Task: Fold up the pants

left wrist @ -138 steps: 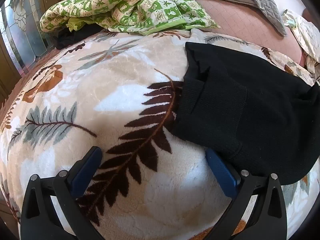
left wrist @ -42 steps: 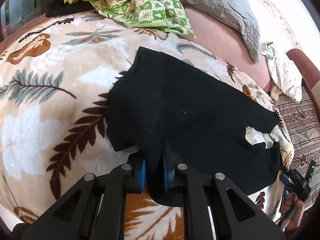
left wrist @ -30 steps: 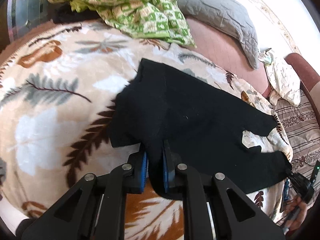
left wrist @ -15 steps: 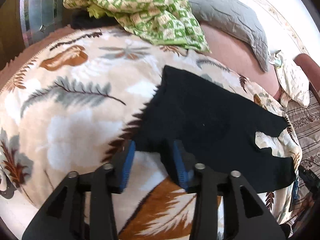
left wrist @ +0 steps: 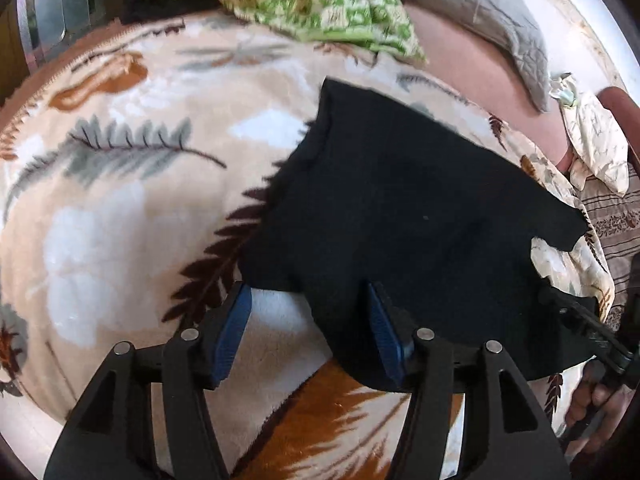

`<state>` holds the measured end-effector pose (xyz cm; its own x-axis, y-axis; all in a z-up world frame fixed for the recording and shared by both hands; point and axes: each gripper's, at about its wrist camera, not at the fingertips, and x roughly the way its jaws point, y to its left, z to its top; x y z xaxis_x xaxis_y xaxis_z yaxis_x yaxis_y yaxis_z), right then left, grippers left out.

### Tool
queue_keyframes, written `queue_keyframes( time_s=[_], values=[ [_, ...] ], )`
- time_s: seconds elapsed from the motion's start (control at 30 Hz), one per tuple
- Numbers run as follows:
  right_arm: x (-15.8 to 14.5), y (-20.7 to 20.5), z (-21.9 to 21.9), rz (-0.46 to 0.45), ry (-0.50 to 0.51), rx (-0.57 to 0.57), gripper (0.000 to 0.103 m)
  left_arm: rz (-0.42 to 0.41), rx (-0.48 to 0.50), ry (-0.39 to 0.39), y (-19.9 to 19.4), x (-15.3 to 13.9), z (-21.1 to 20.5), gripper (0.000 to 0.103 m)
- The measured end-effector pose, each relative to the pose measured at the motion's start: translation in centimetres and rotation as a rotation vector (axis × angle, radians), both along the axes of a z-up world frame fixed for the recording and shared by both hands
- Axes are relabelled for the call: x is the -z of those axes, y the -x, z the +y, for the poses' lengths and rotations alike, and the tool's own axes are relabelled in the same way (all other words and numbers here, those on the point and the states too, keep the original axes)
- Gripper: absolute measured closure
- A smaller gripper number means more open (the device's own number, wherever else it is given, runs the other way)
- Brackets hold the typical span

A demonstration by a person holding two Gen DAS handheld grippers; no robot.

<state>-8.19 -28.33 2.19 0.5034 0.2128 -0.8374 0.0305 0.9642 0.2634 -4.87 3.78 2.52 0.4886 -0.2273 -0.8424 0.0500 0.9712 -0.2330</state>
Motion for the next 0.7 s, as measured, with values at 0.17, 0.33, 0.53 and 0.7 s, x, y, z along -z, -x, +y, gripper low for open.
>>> queue_keyframes(
  time_s=[0.17, 0.33, 0.53, 0.7],
  values=[
    [-1.7, -0.3, -1.3, -0.034, -0.068, -0.031, 0.052, -0.068, 0.016, -0.010, -1.0, -2.5, 0.8, 0.032],
    [-4.6, -3.4, -3.9, -0.136, -0.026, -0.018, 0.033, -0.114, 0.097, 0.024, -5.7, -4.8, 0.4, 0.015],
    [-3.0, -9.1, -6.3, -0.075, -0.019, 0.027, 0.032, -0.136, 0.223, -0.080, -13.9, -3.7, -2.5, 0.015],
    [-1.8, -9.3, -7.1, -0.073, -0.051, 0.038, 0.032, -0.120, 0.423, -0.124, -18.1, -2.0, -4.7, 0.015]
  ],
)
